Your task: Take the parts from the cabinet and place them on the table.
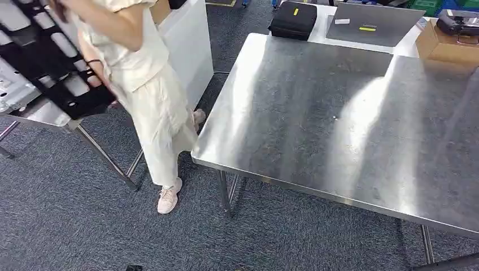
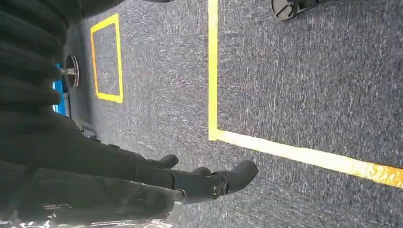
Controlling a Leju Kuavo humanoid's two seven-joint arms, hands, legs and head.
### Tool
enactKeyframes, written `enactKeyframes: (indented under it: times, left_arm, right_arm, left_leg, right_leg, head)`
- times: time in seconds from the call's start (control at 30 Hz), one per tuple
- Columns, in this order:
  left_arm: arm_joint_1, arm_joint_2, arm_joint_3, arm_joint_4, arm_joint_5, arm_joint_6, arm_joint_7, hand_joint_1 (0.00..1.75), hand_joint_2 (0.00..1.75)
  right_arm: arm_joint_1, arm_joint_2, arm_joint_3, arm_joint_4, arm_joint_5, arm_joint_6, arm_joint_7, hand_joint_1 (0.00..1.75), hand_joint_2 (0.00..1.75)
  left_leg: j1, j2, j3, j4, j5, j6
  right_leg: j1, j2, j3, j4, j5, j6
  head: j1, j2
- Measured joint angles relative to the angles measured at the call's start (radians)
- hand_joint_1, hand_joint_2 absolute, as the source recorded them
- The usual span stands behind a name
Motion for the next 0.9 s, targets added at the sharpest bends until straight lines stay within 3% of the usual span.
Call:
enactKeyframes:
  times: [0.03,0.07,0.17,0.2,0.23,0.27,0.33,0.37,0.4,0.43,0.5,0.53,0.57,0.6,0.67,0.73,0.77,0.8,0.87,0.9]
  left_arm:
    - [-0.002,0.001,0.0,0.0,0.001,0.0,0.0,0.0,0.0]
    - [-0.002,0.002,0.0,0.0,0.001,-0.001,0.0,0.0,0.0]
    - [-0.003,0.002,0.0,0.0,0.001,-0.002,-0.002,0.0,0.0]
    - [-0.003,0.001,0.0,0.0,0.001,-0.002,-0.002,0.0,0.0]
    - [-0.004,0.0,0.0,0.0,0.0,-0.002,-0.003,0.0,0.0]
    - [-0.005,0.001,0.001,0.0,-0.001,-0.002,-0.003,0.0,0.0]
    - [-0.004,0.0,0.001,0.0,-0.003,-0.005,-0.003,0.0,0.0]
    - [-0.004,0.0,0.002,0.0,-0.003,-0.005,-0.003,0.0,0.0]
    - [-0.004,0.0,0.002,0.0,-0.005,-0.006,-0.003,0.0,0.0]
    - [-0.004,0.0,0.002,0.0,-0.007,-0.007,-0.003,0.0,0.0]
    - [-0.004,0.0,0.002,0.0,-0.011,-0.01,-0.003,0.0,0.0]
    - [-0.005,-0.001,0.002,0.0,-0.013,-0.011,-0.002,0.0,0.0]
    - [-0.006,0.0,0.002,0.0,-0.013,-0.012,-0.001,0.0,0.0]
    - [-0.007,0.0,0.002,0.0,-0.015,-0.012,-0.001,0.0,0.0]
    - [-0.008,-0.001,0.002,0.0,-0.017,-0.012,0.0,0.0,0.0]
    - [-0.007,0.001,0.003,0.0,-0.019,-0.012,0.001,0.0,0.0]
    - [-0.007,0.002,0.003,0.0,-0.019,-0.011,0.001,0.0,0.0]
    - [-0.007,0.001,0.003,0.0,-0.02,-0.011,0.001,0.0,0.0]
    - [-0.006,0.002,0.003,0.0,-0.02,-0.011,0.001,0.0,0.0]
    - [-0.006,0.001,0.003,0.0,-0.02,-0.011,0.001,0.0,0.0]
  right_arm:
    - [-0.002,0.0,0.001,0.0,0.0,0.0,0.001,0.0,1.75]
    - [-0.003,0.001,0.001,0.0,0.0,0.0,0.002,0.0,1.75]
    - [-0.004,0.001,0.002,0.0,0.0,-0.002,0.004,0.0,1.75]
    - [-0.004,0.001,0.002,0.0,0.0,-0.003,0.005,0.0,1.75]
    - [-0.004,-0.002,0.002,0.0,0.0,-0.003,0.006,0.0,1.75]
    - [-0.004,-0.002,0.002,0.0,0.0,-0.003,0.006,0.0,1.75]
    - [-0.004,-0.003,0.002,0.0,0.0,-0.003,0.008,0.0,1.75]
    - [-0.003,-0.003,0.002,0.0,-0.001,-0.003,0.008,0.0,1.75]
    - [-0.002,-0.003,0.002,0.0,-0.003,-0.003,0.008,0.0,1.75]
    - [-0.001,-0.005,0.002,0.0,-0.007,-0.003,0.008,0.0,1.75]
    - [-0.002,-0.008,0.002,0.0,-0.011,-0.008,0.008,0.0,1.75]
    - [-0.004,-0.009,0.002,0.0,-0.012,-0.01,0.006,0.0,1.75]
    - [-0.006,-0.009,0.002,0.0,-0.013,-0.01,0.004,0.0,1.75]
    - [-0.006,-0.008,0.002,0.0,-0.014,-0.012,0.002,0.0,1.75]
    - [-0.004,-0.008,0.002,0.0,-0.016,-0.013,-0.002,0.0,1.75]
    - [-0.006,-0.009,0.002,0.0,-0.018,-0.013,-0.003,0.0,1.75]
    - [-0.006,-0.009,0.002,0.0,-0.018,-0.013,-0.004,0.0,1.75]
    - [-0.005,-0.01,0.002,0.0,-0.019,-0.013,-0.004,0.0,1.75]
    - [-0.004,-0.01,0.002,0.0,-0.019,-0.013,-0.004,0.0,1.75]
    - [-0.002,-0.01,0.002,0.0,-0.019,-0.013,-0.004,0.0,1.75]
  left_leg:
    - [0.0,-0.009,0.04,-0.076,0.002,0.008]
    - [-0.008,-0.006,0.039,-0.072,0.01,0.013]
    - [-0.015,-0.004,0.031,-0.071,0.014,0.029]
    - [-0.006,-0.001,0.035,-0.092,0.027,0.042]
    - [-0.006,0.006,0.037,-0.102,0.036,0.051]
    - [-0.006,0.006,0.032,-0.104,0.041,0.061]
    - [-0.009,0.01,0.022,-0.103,0.046,0.064]
    - [-0.011,0.012,0.015,-0.103,0.051,0.064]
    - [-0.012,0.012,0.01,-0.103,0.055,0.062]
    - [-0.012,0.012,0.006,-0.102,0.058,0.059]
    - [-0.011,0.012,-0.001,-0.096,0.063,0.053]
    - [-0.013,0.013,-0.003,-0.088,0.064,0.05]
    - [-0.021,0.013,-0.006,-0.085,0.063,0.043]
    - [-0.021,0.013,-0.006,-0.081,0.063,0.039]
    - [-0.019,0.013,-0.005,-0.083,0.07,0.03]
    - [-0.011,0.01,-0.014,-0.075,0.065,0.019]
    - [-0.01,0.006,-0.027,-0.044,0.027,0.012]
    - [-0.008,0.005,-0.054,0.024,-0.027,0.006]
    - [-0.003,0.004,-0.122,0.198,-0.114,-0.003]
    - [-0.001,0.004,-0.136,0.244,-0.126,-0.005]
  right_leg:
    - [0.0,0.002,0.0,0.0,0.001,0.002]
    - [0.013,0.002,-0.004,0.0,0.003,0.011]
    - [0.007,0.002,-0.006,-0.009,0.012,0.028]
    - [0.018,0.002,-0.012,-0.007,0.01,0.036]
    - [0.014,0.001,-0.024,0.018,-0.009,0.033]
    - [0.014,0.001,-0.048,0.07,-0.043,0.022]
    - [0.011,0.001,-0.118,0.223,-0.116,0.012]
    - [0.01,0.001,-0.149,0.299,-0.144,0.014]
    - [0.01,0.001,-0.15,0.312,-0.143,0.023]
    - [0.01,0.001,-0.124,0.274,-0.126,0.032]
    - [0.007,-0.003,-0.007,0.078,-0.06,0.051]
    - [0.004,-0.008,0.049,-0.02,-0.041,0.052]
    - [0.016,-0.006,0.035,-0.016,-0.036,0.044]
    - [0.014,-0.005,0.034,-0.018,-0.029,0.035]
    - [0.018,-0.005,0.031,-0.015,-0.026,0.029]
    - [-0.001,-0.006,0.029,-0.018,-0.012,0.01]
    - [0.0,-0.006,0.03,-0.017,-0.007,0.001]
    - [0.0,-0.006,0.024,-0.017,-0.001,-0.005]
    - [0.003,-0.006,0.008,-0.015,0.007,-0.006]
    - [0.004,-0.006,0.003,-0.014,0.01,-0.006]
  head:
    - [0.002,0.0]
    - [0.002,0.0]
    - [0.002,0.0]
    - [0.002,0.0]
    - [0.005,0.0]
    - [0.007,0.0]
    - [0.01,0.0]
    - [0.011,0.0]
    - [0.011,0.0]
    - [0.011,0.0]
    - [0.013,0.0]
    - [0.013,0.0]
    - [0.013,0.0]
    - [0.01,0.0]
    - [0.008,0.0]
    - [0.008,0.0]
    - [0.008,0.0]
    - [0.003,0.0]
    - [0.003,0.0]
    - [0.003,0.0]
